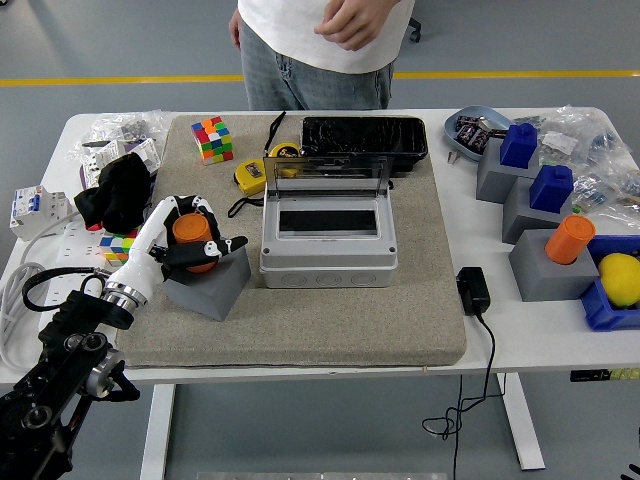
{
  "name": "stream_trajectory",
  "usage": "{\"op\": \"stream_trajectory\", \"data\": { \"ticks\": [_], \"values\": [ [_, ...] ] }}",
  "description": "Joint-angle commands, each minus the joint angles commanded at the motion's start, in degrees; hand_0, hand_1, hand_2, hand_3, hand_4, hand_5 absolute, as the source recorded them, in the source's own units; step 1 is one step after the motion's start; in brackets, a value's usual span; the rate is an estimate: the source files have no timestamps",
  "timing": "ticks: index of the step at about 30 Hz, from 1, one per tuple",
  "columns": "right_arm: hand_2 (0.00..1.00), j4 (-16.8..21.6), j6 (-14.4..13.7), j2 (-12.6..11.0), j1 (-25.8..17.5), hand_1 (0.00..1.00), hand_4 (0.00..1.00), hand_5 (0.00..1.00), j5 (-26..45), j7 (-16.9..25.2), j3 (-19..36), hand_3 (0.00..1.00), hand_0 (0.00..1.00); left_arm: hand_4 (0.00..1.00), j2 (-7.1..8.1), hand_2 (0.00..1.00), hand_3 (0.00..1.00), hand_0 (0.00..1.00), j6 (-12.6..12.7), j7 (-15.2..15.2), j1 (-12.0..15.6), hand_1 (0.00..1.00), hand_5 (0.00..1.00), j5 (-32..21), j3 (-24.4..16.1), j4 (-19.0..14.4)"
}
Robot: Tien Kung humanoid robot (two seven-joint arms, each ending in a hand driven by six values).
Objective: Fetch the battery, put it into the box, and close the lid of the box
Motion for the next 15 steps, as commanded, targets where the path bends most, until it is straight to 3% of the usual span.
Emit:
{"op": "stream_trajectory", "data": {
  "ticks": [8, 9, 15],
  "values": [
    [0.762, 0.0, -0.1, 0.0, 0.0, 0.789, 0.998, 0.998, 0.2, 0.1, -0.4, 0.803, 0.828, 0.998, -0.27, 0.098, 0.089, 0.053, 2.4, -1.1, -0.4, 0.068, 0.002, -2.0, 0.2, 0.3],
    [0.761, 0.0, -0.1, 0.0, 0.0, 0.789, 0.998, 0.998, 0.2, 0.0, -0.4, 0.802, 0.829, 0.998, -0.29, 0.059, 0.072, 0.036, 2.5, -1.2, -0.4, 0.010, 0.002, -2.2, 0.2, 0.3],
    [0.761, 0.0, -0.1, 0.0, -0.1, 0.790, 0.998, 0.998, 0.2, 0.0, -0.4, 0.802, 0.829, 0.998, -0.44, 0.048, 0.068, 0.022, 3.5, -1.8, -0.5, 0.002, 0.002, -3.0, 0.5, 0.3]
  ]
}}
